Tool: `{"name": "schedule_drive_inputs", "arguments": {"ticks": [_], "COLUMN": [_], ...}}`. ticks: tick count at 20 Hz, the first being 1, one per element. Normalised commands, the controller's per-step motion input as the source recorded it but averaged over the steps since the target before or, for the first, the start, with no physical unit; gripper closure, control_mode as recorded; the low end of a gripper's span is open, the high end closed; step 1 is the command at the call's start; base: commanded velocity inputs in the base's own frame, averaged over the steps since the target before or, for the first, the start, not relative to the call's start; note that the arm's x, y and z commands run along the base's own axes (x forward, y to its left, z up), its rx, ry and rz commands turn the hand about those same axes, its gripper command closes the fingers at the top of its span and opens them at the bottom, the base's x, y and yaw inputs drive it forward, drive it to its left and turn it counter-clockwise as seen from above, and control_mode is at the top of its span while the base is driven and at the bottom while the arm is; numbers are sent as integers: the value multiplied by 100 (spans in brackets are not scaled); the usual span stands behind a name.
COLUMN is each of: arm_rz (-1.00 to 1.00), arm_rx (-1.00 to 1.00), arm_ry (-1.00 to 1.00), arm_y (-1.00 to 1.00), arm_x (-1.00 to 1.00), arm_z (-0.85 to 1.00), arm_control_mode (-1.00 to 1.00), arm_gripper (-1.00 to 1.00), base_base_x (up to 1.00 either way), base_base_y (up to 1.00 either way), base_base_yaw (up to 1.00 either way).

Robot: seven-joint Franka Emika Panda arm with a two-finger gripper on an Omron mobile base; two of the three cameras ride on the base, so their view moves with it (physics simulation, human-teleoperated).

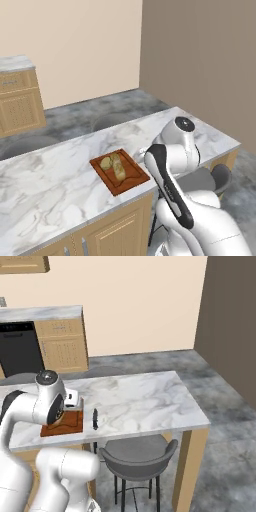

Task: Retrieve the sausage and cheese from the fridge and place them on the cutting board on the counter.

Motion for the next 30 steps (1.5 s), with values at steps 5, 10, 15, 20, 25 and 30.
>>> {"name": "schedule_drive_inputs", "arguments": {"ticks": [5, 10, 15, 20, 25, 30], "arm_rz": [-1, 0, 0, 0, 0, 0], "arm_rx": [0, 0, 0, 0, 0, 0], "arm_ry": [3, 1, 4, 4, 1, 4], "arm_y": [2, 7, 20, 6, 0, 11], "arm_x": [47, 48, 40, 37, 22, 12], "arm_z": [-66, -55, -46, -50, -33, -28], "arm_control_mode": [-100, -100, -100, -100, -100, -100], "arm_gripper": [100, 100, 100, 100, 100, 100], "base_base_x": [0, 0, 0, 0, 0, 0], "base_base_y": [0, 0, 0, 0, 0, 0], "base_base_yaw": [0, 0, 0, 0, 0, 0]}}
